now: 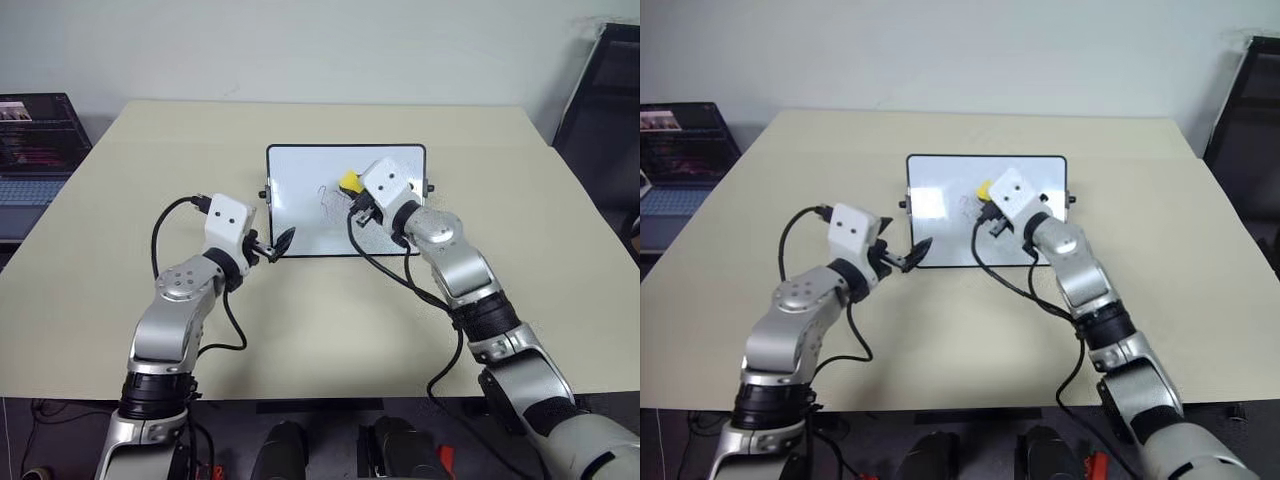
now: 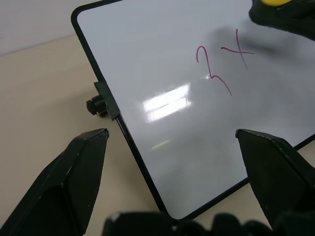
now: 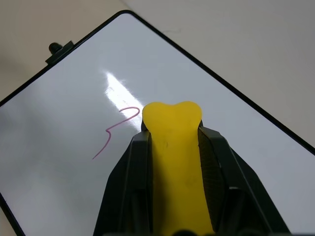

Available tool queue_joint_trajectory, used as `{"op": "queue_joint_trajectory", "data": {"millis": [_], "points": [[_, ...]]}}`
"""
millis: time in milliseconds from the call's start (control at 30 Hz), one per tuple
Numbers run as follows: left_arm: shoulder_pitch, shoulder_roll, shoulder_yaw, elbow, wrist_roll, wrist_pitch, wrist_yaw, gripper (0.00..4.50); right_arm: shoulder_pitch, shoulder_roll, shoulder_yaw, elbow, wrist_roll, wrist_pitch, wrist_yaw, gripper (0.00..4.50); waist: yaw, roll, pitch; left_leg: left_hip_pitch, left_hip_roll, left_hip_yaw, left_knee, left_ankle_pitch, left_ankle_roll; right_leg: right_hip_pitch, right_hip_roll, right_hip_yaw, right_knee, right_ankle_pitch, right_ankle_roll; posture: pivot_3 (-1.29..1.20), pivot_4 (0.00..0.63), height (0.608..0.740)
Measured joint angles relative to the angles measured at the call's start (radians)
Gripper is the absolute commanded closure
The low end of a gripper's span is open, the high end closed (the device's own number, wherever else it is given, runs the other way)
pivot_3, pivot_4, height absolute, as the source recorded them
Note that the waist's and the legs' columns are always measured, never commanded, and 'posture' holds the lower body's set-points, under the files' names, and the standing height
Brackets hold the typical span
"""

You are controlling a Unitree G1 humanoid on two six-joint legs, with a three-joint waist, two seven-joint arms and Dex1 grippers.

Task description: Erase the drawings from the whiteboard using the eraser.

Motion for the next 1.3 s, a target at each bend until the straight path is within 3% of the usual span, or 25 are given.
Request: {"op": "queue_joint_trajectory", "data": {"millis": [467, 767, 1133, 1300], "points": [[-0.023, 0.01, -0.028, 0.0, -0.002, 0.019, -0.043, 0.0, -0.139, 0.034, 0.041, 0.259, -0.078, -0.082, 0.013, 3.54, -0.002, 0.0, 0.0, 0.0, 0.0, -0.001, 0.0, 0.0, 0.0, 0.0, 0.0, 0.0, 0.0, 0.0, 0.0, 0.0, 0.15, 0.74], [-0.028, 0.015, -0.03, 0.003, -0.001, 0.019, -0.067, 0.0, -0.138, 0.042, 0.068, 0.274, -0.098, -0.074, 0.073, 3.54, -0.003, 0.0, 0.0, 0.0, 0.0, -0.002, 0.0, 0.0, 0.0, 0.0, 0.0, 0.0, 0.001, 0.0, 0.0, 0.0, 0.15, 0.74], [-0.033, 0.015, -0.03, 0.01, -0.001, 0.016, -0.083, 0.0, -0.199, 0.017, 0.005, 0.354, -0.096, -0.098, -0.003, 3.54, -0.003, 0.0, 0.0, 0.0, 0.0, -0.002, 0.0, 0.0, 0.0, 0.0, 0.0, 0.0, 0.002, 0.0, 0.0, 0.0, 0.15, 0.74], [-0.033, 0.014, -0.031, 0.01, -0.001, 0.016, -0.083, 0.0, -0.194, 0.01, 0.01, 0.345, -0.096, -0.094, 0.049, 3.54, -0.003, 0.0, 0.0, 0.0, 0.0, -0.002, 0.0, 0.0, 0.0, 0.0, 0.0, 0.0, 0.001, 0.0, 0.0, 0.0, 0.15, 0.74]]}}
